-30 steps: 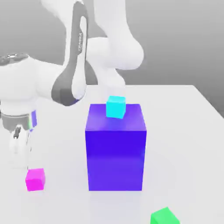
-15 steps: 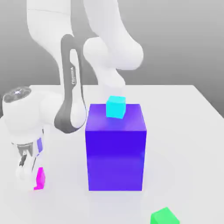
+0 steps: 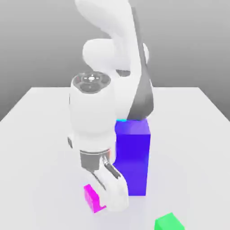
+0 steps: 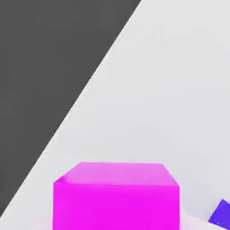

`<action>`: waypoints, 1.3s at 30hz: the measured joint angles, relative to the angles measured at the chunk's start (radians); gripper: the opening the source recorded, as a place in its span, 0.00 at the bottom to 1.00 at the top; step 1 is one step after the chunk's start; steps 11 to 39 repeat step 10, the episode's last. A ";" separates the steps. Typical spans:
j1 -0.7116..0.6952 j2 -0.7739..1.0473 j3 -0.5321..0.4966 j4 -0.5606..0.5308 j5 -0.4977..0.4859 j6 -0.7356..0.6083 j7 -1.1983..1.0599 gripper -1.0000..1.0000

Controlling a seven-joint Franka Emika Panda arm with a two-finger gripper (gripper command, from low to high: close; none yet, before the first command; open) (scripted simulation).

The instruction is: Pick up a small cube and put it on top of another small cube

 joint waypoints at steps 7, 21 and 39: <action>0.162 0.167 0.009 0.092 -0.123 0.067 0.108 1.00; 0.162 0.167 0.009 0.092 -0.123 0.067 0.108 1.00; 0.162 0.167 0.009 0.092 -0.123 0.067 0.108 1.00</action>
